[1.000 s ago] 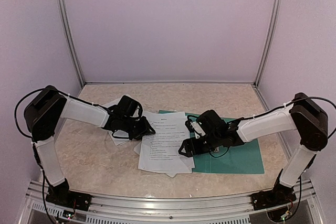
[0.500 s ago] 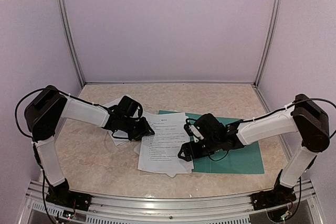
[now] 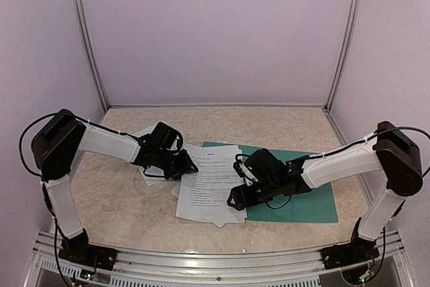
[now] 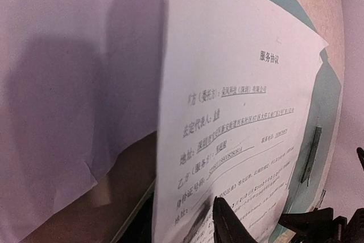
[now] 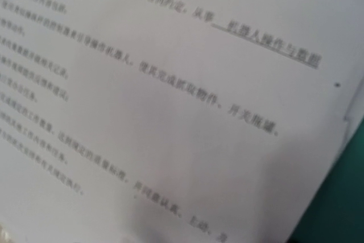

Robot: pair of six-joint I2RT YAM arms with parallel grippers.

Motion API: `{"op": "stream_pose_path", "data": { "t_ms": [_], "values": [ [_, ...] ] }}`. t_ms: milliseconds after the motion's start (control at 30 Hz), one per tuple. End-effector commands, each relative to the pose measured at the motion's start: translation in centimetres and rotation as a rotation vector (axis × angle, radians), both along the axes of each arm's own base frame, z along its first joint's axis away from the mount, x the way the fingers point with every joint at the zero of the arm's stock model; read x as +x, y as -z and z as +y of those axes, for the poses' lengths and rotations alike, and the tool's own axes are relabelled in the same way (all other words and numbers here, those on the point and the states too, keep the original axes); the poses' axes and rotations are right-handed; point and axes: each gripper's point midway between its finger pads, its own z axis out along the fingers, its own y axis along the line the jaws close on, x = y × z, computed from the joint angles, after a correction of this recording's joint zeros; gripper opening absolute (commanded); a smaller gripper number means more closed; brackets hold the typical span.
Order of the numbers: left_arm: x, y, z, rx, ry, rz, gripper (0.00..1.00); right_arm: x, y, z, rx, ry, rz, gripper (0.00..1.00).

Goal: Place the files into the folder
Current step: Adjust the file in the folder.

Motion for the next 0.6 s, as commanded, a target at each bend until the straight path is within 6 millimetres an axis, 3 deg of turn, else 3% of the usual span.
{"op": "stream_pose_path", "data": {
  "t_ms": [0, 567],
  "values": [
    [0.2, 0.4, -0.2, 0.029, 0.009, -0.007, 0.32, -0.8, -0.9, 0.0, -0.031, 0.005, -0.011, 0.73],
    [0.4, 0.1, 0.2, 0.044, -0.003, -0.018, 0.32, -1.9, -1.3, -0.1, -0.053, 0.012, -0.021, 0.73]
  ]
}}
